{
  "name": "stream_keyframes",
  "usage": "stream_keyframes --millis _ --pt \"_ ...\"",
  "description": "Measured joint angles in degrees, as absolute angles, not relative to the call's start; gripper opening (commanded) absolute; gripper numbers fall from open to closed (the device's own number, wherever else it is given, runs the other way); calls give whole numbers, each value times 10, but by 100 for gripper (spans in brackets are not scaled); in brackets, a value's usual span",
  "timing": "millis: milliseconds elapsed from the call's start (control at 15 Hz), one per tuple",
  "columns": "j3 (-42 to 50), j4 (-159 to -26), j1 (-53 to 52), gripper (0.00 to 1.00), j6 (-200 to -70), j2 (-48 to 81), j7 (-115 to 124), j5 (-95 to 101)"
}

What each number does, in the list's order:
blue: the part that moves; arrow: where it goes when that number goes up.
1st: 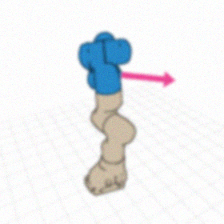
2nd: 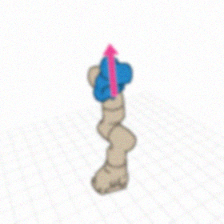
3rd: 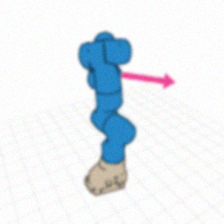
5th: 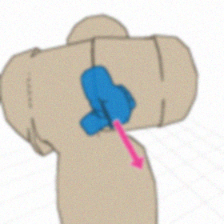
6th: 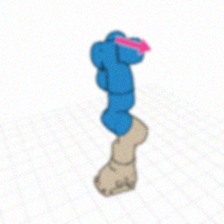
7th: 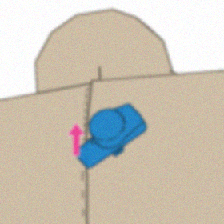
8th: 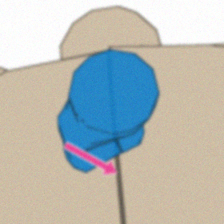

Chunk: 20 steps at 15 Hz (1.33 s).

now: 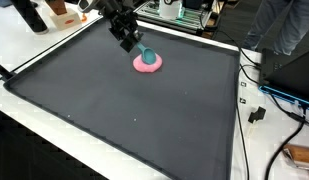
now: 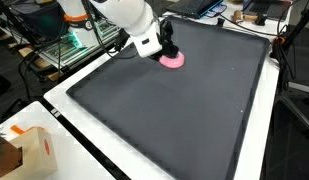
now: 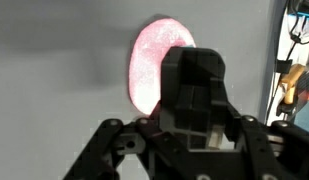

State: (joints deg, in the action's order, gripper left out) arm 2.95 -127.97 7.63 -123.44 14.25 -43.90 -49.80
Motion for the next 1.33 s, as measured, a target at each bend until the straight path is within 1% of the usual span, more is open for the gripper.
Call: stream_keyframes --millis 600,1000,1333 --pt "26 -1275 62 29 -1234 52 -421 -474" --pt "9 -1271 26 29 -1235 -24 -288 -341" --pt "-21 -1253 -6 29 -1234 -60 -148 -181"
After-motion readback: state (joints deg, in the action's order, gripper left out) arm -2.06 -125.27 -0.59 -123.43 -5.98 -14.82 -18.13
